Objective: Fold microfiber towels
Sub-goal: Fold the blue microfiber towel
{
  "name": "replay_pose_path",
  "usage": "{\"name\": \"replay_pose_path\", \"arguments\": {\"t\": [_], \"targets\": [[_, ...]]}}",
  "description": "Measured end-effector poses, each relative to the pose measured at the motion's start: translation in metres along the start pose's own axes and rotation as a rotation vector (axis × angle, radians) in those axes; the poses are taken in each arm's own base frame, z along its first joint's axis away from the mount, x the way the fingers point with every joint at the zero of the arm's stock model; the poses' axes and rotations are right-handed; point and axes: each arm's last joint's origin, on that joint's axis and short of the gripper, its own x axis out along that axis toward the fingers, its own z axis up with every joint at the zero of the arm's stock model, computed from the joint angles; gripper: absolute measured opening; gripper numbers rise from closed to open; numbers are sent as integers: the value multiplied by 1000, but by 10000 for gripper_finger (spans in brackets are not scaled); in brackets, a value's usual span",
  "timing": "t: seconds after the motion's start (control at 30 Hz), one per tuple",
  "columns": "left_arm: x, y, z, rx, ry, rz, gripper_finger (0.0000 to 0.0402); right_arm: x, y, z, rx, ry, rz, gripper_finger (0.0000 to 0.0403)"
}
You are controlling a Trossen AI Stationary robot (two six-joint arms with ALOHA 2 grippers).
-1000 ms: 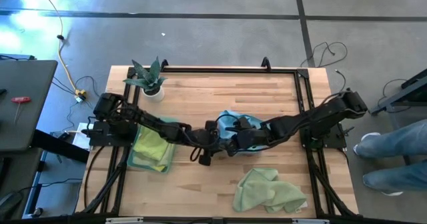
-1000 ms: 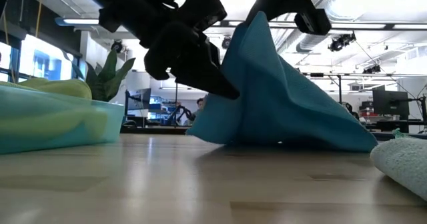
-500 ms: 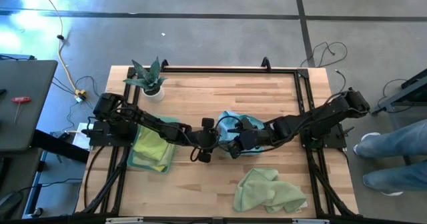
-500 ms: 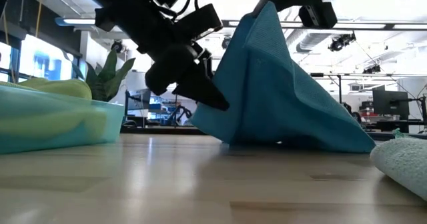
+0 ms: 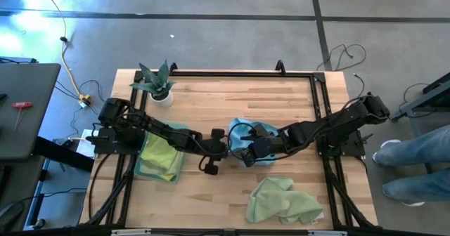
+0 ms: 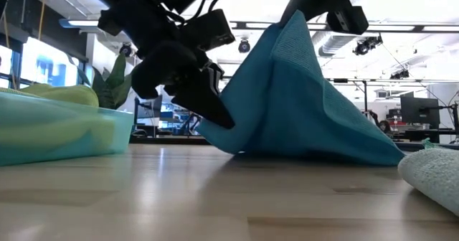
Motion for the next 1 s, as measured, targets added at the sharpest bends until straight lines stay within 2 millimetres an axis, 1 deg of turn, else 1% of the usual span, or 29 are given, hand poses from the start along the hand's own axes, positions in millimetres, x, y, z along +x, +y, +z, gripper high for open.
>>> {"name": "replay_pose_path", "arguments": {"t": [0.1,0.27,0.37,0.47,0.57,0.67,0.73,0.87,1.0], "targets": [[0,-1,0,2,-1,-2,2,0,-1,0,5,7,-7,0],[0,-1,1,10,-2,-30,1,0,-1,-2,8,43,7,0],[-2,0,8,26,1,-42,1,0,0,-2,12,44,7,8],[-6,2,19,78,20,-48,1,0,-1,-2,15,46,2,35],[-11,3,29,116,59,-55,0,0,-2,-2,11,53,-9,77],[-14,4,31,125,108,-69,0,0,-3,-3,2,63,-22,117],[-15,6,30,122,136,-85,0,-2,-6,-4,-5,75,-48,136],[-18,10,29,89,203,-148,0,-12,-15,-7,2,116,-118,155],[-25,16,34,76,258,-218,0,-30,-24,-14,-22,88,-219,158]]}}
